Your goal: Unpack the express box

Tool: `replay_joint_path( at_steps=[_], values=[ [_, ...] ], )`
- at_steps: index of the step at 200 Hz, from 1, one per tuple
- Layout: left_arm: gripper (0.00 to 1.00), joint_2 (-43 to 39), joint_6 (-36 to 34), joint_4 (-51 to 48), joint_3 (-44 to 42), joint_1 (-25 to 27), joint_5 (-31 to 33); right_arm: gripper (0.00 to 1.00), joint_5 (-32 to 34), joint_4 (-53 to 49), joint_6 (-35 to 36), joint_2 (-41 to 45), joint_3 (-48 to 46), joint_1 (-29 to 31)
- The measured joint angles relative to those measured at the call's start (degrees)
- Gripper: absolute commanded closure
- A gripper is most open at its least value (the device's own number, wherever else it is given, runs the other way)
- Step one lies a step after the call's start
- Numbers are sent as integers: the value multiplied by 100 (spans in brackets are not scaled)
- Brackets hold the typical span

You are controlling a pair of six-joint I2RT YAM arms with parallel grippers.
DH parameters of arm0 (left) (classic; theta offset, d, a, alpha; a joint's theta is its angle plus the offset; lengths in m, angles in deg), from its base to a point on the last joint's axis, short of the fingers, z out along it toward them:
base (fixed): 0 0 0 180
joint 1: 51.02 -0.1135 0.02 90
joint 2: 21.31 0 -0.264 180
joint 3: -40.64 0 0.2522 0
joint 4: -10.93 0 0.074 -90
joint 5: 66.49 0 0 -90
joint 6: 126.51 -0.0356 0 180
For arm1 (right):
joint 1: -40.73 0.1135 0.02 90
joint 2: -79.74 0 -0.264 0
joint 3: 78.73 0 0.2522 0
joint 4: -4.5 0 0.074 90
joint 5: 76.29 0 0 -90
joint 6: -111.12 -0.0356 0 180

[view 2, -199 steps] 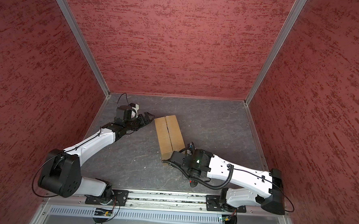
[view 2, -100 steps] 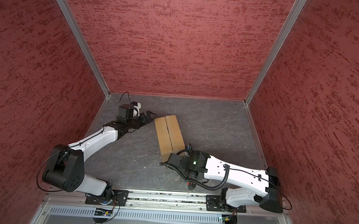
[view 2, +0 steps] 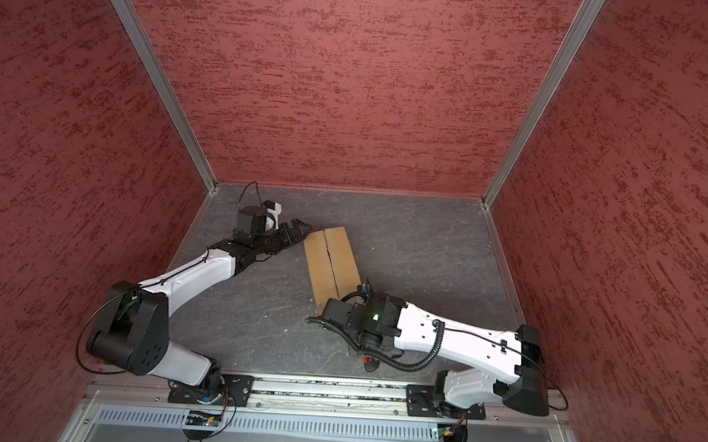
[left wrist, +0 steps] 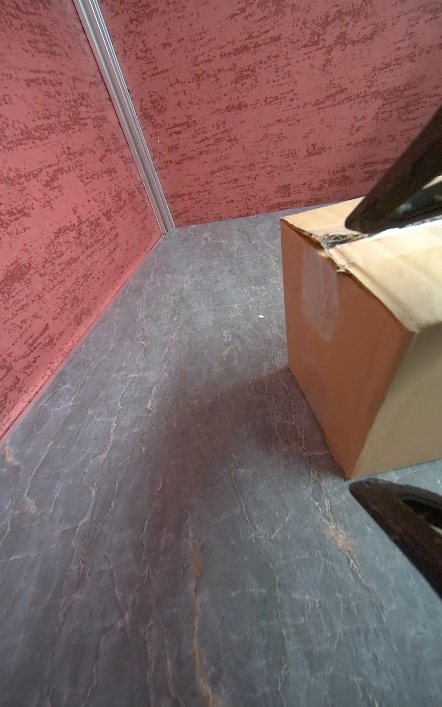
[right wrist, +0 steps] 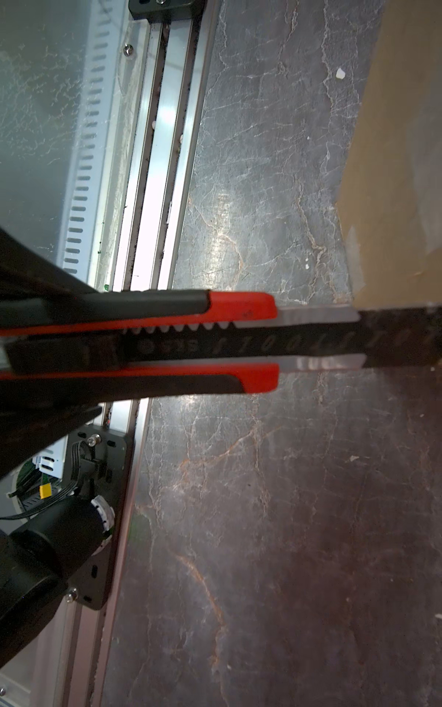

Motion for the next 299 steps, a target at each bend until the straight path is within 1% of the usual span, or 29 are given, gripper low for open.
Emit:
replay_joint_path(
  at_steps=[117, 299],
  values=[
    [0, 251, 2, 170, -24, 201, -17, 100, -2, -153, 2, -151, 256, 2],
    [0, 308, 11, 245, -24, 483, -13, 100, 7, -382, 50, -278, 476, 7]
  ],
)
